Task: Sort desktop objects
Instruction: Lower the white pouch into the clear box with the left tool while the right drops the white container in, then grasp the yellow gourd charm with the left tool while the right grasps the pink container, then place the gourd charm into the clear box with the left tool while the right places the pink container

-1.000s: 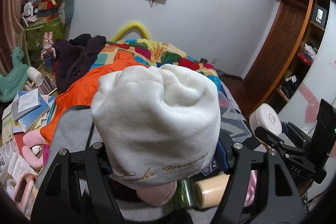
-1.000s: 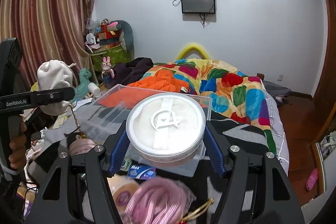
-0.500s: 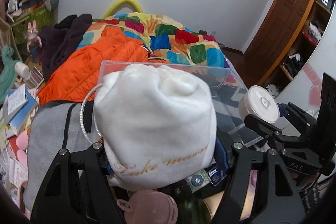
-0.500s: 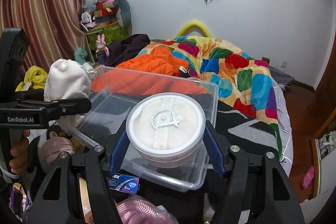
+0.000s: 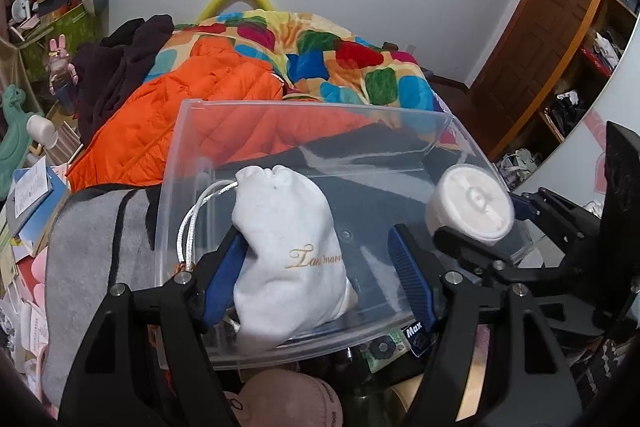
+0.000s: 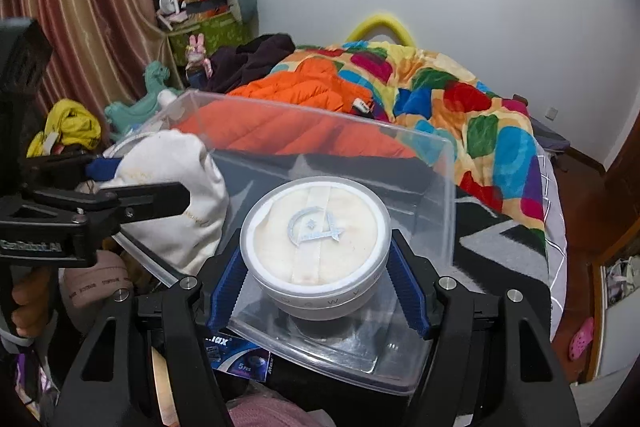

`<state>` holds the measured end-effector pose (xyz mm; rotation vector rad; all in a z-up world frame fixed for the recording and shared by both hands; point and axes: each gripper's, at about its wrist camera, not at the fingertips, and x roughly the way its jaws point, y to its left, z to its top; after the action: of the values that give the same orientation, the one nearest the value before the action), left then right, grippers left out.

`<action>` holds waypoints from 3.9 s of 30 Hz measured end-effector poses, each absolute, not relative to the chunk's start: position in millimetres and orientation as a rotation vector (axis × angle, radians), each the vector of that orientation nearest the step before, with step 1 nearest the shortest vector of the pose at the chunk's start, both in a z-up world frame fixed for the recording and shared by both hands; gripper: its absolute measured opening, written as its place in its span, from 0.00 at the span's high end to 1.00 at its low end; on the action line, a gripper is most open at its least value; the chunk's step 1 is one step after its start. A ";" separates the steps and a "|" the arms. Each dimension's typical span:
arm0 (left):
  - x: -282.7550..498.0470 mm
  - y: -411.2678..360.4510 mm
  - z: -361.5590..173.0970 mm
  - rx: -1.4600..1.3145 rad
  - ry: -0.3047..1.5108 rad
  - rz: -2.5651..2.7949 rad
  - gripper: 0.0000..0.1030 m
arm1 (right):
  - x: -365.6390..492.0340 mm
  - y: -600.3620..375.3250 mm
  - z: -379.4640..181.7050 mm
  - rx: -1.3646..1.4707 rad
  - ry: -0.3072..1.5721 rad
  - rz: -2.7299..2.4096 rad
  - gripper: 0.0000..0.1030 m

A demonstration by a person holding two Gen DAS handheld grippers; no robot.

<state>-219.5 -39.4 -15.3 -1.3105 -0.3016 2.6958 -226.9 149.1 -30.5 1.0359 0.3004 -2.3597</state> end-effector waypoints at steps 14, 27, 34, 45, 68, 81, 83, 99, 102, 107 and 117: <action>-177.1 -79.3 27.9 -1.161 -0.350 2.747 0.31 | -204.8 150.5 -9.2 0.968 0.329 -2.380 0.38; -139.1 -130.1 -9.1 -1.355 -0.266 2.802 0.29 | -150.3 174.4 13.4 0.825 0.336 -2.412 0.27; -132.4 -127.6 -33.1 -1.448 -0.127 2.751 0.30 | -127.4 175.8 1.0 0.833 0.339 -2.377 0.23; -152.7 -93.0 -58.4 -1.503 0.103 2.614 0.40 | -114.5 125.9 -14.8 0.848 0.384 -2.211 0.23; -149.1 -115.8 -66.2 -1.403 -0.094 2.595 0.75 | -114.4 38.3 -54.5 0.971 0.506 -2.001 0.23; -124.4 -149.5 -41.3 -1.325 -0.206 2.665 0.75 | -112.4 3.8 -66.5 0.977 0.607 -2.003 0.38; -120.9 -152.7 -36.1 -1.308 -0.213 2.684 0.75 | -114.5 5.2 -65.7 0.982 0.584 -1.997 0.38; -115.6 -132.7 16.8 -1.145 -0.235 2.702 0.75 | -107.6 59.4 -10.4 0.888 0.358 -2.018 0.39; -120.9 -122.5 21.8 -1.130 -0.252 2.673 0.75 | -112.3 74.1 -0.4 0.866 0.333 -2.067 0.39; -140.9 -99.9 17.5 -1.165 -0.247 2.616 0.75 | -135.0 110.9 15.9 0.848 0.220 -2.171 0.39; -177.4 -68.5 -1.0 -1.248 -0.244 2.546 0.75 | -186.1 142.1 10.1 0.892 0.211 -2.338 0.39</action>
<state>-177.4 -68.5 -1.0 -1.2478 -0.2438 2.5456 -186.1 142.1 10.1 0.8919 0.2114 -2.3379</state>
